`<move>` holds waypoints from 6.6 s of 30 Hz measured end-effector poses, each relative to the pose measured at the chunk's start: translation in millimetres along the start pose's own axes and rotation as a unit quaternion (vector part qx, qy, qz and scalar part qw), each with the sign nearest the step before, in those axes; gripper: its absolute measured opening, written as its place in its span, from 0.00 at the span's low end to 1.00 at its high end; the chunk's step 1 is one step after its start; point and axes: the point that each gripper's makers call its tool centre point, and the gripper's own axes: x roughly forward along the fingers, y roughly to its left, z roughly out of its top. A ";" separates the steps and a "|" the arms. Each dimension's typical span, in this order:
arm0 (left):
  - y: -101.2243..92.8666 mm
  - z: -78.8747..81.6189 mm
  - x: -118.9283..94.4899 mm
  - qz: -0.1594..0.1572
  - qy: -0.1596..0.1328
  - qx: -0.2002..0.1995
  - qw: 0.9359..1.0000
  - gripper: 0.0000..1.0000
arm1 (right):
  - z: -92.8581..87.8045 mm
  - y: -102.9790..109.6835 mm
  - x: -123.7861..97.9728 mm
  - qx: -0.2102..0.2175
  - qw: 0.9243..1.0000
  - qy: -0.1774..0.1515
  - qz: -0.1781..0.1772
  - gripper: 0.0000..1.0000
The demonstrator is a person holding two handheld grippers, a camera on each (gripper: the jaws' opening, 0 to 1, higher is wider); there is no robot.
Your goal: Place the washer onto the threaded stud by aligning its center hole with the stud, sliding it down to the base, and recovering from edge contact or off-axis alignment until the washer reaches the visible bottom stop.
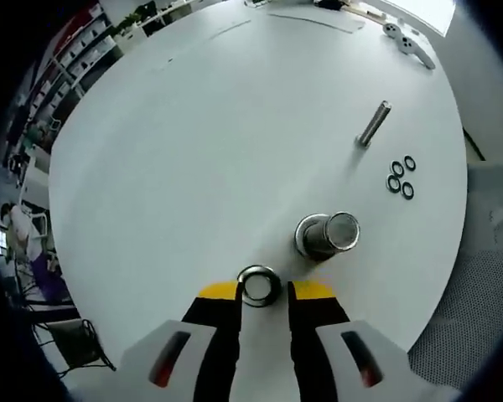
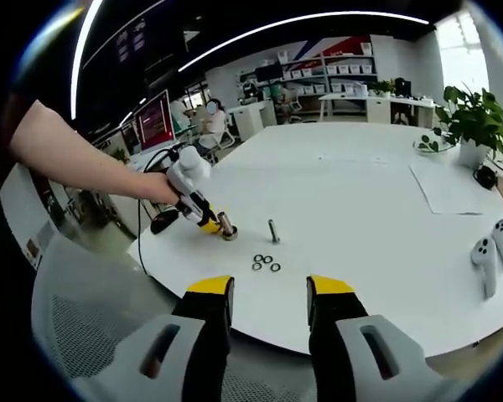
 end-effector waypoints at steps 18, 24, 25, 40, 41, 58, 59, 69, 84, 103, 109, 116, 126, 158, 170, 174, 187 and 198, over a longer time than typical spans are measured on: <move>-6.2 -6.8 0.5 -0.012 0.002 -0.041 0.999 0.24 | -0.3 -1.4 -0.2 0.001 1.000 0.001 -0.004 0.37; -8.2 -7.6 -0.2 -0.018 0.001 -0.054 0.998 0.23 | -0.6 -1.8 0.0 0.001 1.000 0.002 -0.004 0.37; -8.2 -7.7 -0.3 -0.018 0.000 -0.054 0.998 0.23 | -0.6 -1.8 0.0 0.001 1.000 0.002 -0.004 0.37; -10.7 -10.6 -1.5 -0.024 -0.001 -0.043 0.999 0.20 | -1.4 -2.4 -0.2 0.001 1.000 0.004 -0.007 0.37; -11.3 -11.7 -1.7 -0.026 0.003 -0.041 0.999 0.20 | -1.5 -2.4 -0.2 0.001 1.000 0.005 -0.007 0.37; -27.7 -35.8 -1.3 -0.054 0.066 -0.018 0.996 0.21 | -0.7 -2.6 -0.5 0.000 1.000 0.002 -0.006 0.37; -27.4 -35.7 -1.0 -0.052 0.065 -0.018 0.996 0.21 | -0.7 -2.5 -0.5 0.000 1.000 0.002 -0.006 0.37; -28.7 -36.7 -0.1 -0.040 0.049 -0.024 0.998 0.22 | -0.6 -2.2 -0.5 0.000 1.000 0.001 -0.007 0.37; -28.1 -35.6 -0.4 -0.027 0.043 -0.047 0.998 0.21 | -1.3 -1.5 -0.1 -0.003 1.000 0.004 -0.006 0.37; -29.0 -35.8 -1.0 -0.023 0.041 -0.054 0.997 0.20 | -2.0 -2.3 0.0 -0.004 1.000 0.006 -0.007 0.37; -29.3 -36.1 -1.9 -0.021 0.023 -0.057 0.998 0.20 | -1.7 -2.5 0.0 -0.004 1.000 0.006 -0.007 0.37; -28.4 -35.9 -1.6 -0.027 0.017 -0.048 0.998 0.19 | -2.5 -2.0 0.3 -0.006 1.000 0.008 -0.005 0.36; -27.2 -37.0 -4.3 -0.032 0.017 -0.039 0.999 0.19 | -3.2 -1.6 0.8 -0.006 1.000 0.010 -0.005 0.36; -14.7 32.5 -60.6 -0.027 -0.056 0.034 0.997 0.19 | -3.6 0.5 1.1 -0.006 1.000 0.011 0.000 0.36; -25.1 43.2 -60.3 -0.037 -0.057 0.046 0.997 0.19 | -3.6 -0.4 1.0 -0.007 1.000 0.011 -0.002 0.36; -30.1 46.0 -57.0 -0.037 -0.056 0.056 0.996 0.19 | -3.8 -0.3 1.0 -0.007 1.000 0.011 -0.002 0.36; -38.6 47.3 -46.1 -0.045 -0.044 0.070 0.996 0.19 | -3.1 -1.7 0.6 -0.005 1.000 0.008 -0.004 0.36; -41.1 45.1 -34.9 -0.046 -0.039 0.068 0.996 0.19 | -3.1 -2.0 0.5 -0.004 1.000 0.009 -0.005 0.35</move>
